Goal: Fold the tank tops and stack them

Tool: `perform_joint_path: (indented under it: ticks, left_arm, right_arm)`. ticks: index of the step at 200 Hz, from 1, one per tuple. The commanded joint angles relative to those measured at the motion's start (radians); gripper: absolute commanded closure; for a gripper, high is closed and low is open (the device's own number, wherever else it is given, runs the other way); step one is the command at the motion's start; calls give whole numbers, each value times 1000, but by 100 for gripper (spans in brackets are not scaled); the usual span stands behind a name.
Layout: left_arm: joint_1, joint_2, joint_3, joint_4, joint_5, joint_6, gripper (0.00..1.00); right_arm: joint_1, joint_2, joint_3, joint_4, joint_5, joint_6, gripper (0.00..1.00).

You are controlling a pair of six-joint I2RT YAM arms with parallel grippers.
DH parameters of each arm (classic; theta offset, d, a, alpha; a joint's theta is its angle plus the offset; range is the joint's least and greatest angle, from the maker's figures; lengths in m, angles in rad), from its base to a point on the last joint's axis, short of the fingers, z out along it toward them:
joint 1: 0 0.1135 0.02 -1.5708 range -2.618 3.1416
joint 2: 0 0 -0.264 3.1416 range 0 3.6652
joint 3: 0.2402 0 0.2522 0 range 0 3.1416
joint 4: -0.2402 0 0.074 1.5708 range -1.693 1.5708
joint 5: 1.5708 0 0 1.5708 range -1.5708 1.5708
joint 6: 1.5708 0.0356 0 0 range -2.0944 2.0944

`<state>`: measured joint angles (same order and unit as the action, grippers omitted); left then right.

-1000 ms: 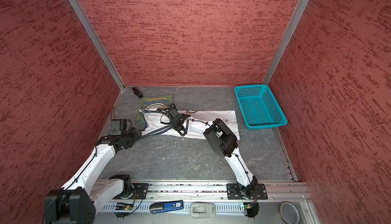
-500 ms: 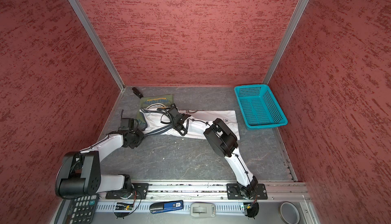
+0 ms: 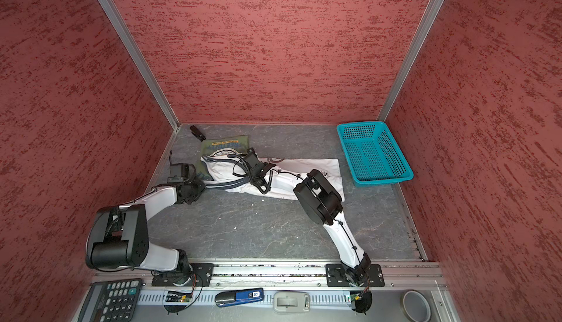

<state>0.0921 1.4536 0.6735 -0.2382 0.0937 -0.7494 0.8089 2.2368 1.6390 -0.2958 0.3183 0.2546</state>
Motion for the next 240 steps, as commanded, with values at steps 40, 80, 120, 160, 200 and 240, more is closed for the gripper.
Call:
perform_joint_path:
  ticks: [40, 80, 120, 160, 200, 240]
  left_arm:
    - [9, 58, 72, -8, -52, 54, 66]
    - [3, 85, 107, -5, -56, 59, 67]
    - [2, 93, 146, -74, -80, 61, 84]
    - [-2, 10, 137, -230, -94, 66, 96]
    - [57, -96, 47, -302, -4, 90, 99]
    - [132, -88, 29, -309, 55, 117, 99]
  right_arm:
    - [-11, 1, -5, 13, 5, 14, 95]
    - [-11, 6, -8, 11, 7, 17, 95]
    - [-10, -1, -11, 12, 6, 17, 95]
    - [-5, -25, -27, 34, -36, 5, 91]
    - [9, -22, -24, 37, -47, -9, 88]
    - [16, -1, 9, 25, -68, -15, 84]
